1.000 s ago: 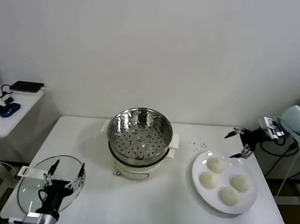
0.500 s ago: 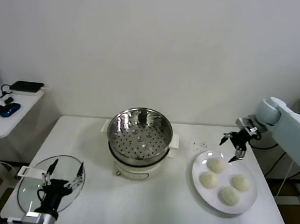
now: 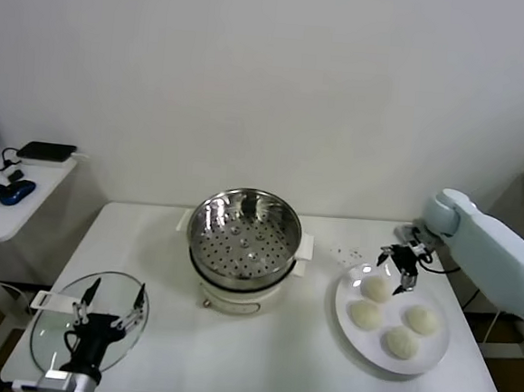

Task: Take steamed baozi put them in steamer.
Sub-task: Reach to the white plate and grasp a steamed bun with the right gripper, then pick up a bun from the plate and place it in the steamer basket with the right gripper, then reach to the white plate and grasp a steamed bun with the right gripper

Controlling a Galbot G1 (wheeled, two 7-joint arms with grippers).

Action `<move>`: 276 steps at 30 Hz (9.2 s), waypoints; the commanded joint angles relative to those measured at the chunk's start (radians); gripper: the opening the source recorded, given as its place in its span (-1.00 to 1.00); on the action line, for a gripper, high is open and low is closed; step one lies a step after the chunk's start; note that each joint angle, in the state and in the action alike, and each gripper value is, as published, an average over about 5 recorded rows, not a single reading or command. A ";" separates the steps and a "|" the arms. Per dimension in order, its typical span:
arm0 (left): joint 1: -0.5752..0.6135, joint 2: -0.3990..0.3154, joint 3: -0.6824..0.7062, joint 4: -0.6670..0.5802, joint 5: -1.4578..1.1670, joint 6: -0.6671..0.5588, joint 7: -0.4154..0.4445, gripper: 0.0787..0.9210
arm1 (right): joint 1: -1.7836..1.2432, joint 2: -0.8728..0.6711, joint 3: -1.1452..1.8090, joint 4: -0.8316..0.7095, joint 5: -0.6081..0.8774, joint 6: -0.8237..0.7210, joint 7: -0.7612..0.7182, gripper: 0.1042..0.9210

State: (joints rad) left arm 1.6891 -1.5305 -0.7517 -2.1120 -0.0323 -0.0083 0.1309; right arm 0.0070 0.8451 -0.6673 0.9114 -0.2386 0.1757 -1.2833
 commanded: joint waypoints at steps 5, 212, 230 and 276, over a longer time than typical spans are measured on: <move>0.000 -0.002 -0.003 -0.002 0.000 0.000 -0.001 0.77 | -0.058 0.031 0.059 -0.017 -0.106 0.027 0.038 0.76; 0.002 -0.004 -0.023 -0.008 -0.041 -0.005 -0.014 0.77 | 0.576 0.043 -0.471 0.222 0.425 -0.058 -0.034 0.76; 0.015 -0.006 -0.020 -0.019 -0.038 -0.009 -0.014 0.77 | 0.298 -0.158 -0.426 0.216 0.470 -0.279 -0.020 0.76; -0.001 -0.008 -0.017 0.003 -0.042 -0.006 -0.013 0.77 | 0.035 -0.064 -0.311 0.184 0.291 -0.260 0.082 0.76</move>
State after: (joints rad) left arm 1.6886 -1.5395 -0.7684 -2.1094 -0.0742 -0.0150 0.1169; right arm 0.0563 0.7757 -0.9915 1.1008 0.0758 -0.0874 -1.2063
